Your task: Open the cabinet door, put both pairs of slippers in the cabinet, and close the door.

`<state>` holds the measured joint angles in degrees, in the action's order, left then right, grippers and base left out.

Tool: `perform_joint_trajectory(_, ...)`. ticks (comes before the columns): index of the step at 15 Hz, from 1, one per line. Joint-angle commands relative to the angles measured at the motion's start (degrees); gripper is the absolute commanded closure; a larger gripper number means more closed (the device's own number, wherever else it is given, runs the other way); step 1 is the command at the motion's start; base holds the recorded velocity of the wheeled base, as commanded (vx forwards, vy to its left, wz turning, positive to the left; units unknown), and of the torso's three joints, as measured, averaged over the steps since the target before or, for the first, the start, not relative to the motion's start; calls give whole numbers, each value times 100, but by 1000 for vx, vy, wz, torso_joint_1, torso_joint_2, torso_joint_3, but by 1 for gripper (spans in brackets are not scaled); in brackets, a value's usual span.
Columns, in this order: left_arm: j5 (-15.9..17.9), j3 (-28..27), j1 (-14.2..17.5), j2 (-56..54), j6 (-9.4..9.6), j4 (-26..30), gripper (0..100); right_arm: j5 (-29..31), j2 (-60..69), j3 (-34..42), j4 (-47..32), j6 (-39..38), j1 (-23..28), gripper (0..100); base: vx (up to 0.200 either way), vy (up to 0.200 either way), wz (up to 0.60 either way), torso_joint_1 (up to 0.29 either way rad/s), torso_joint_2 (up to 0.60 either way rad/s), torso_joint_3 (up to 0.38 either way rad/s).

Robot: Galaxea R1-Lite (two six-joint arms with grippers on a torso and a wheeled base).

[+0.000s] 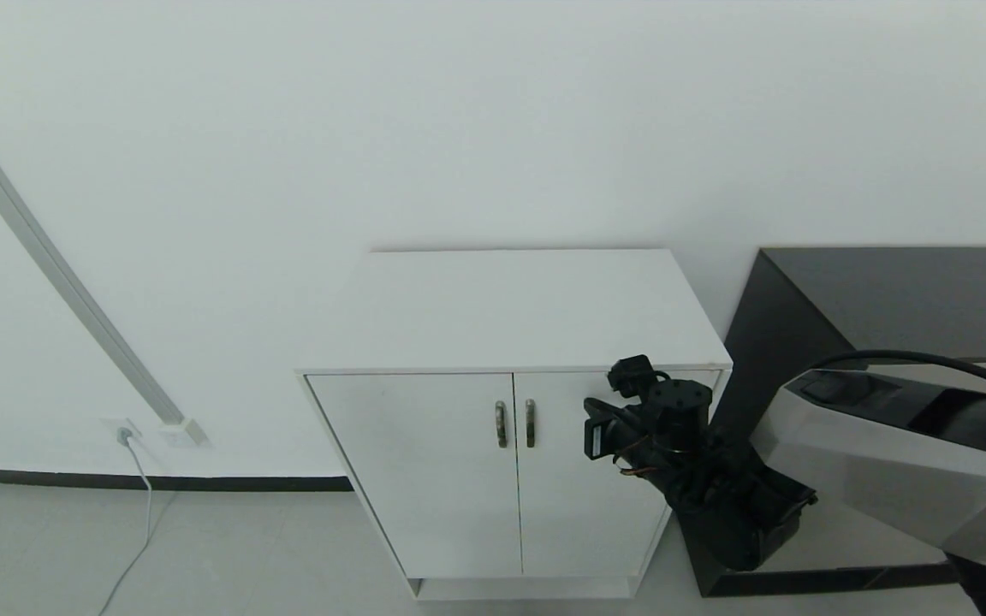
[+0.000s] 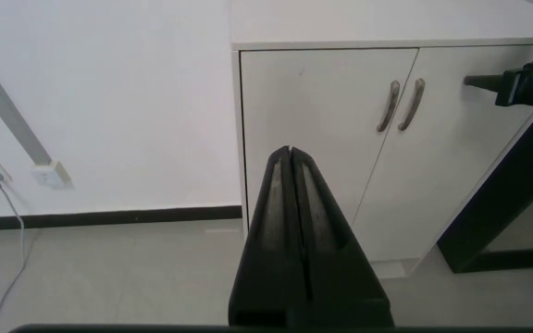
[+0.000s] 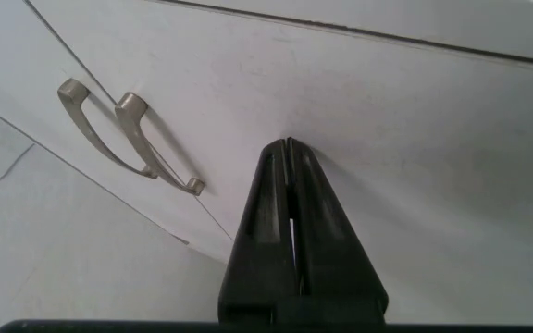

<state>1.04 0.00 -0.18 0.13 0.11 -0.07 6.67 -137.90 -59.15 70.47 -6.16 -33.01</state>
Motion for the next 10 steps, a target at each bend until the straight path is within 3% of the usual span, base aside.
perform_joint_trajectory(1, 2, 0, 1, 4, -2, -1, 100, 1, 0, 9, 19, 0, 5, 100, 0, 0, 0, 0, 0, 0)
perform_joint_trajectory(6, 2, 0, 1, 4, 7, -1, 100, 10, 360, 536, 344, 9, -135, 100, 0, 0, 0, 0, 0, 0)
perform_joint_trajectory(10, 2, 0, 1, 4, -2, -1, 100, 203, 1538, 2092, 1109, 185, -83, 100, 0, 0, 0, 0, 0, 0)
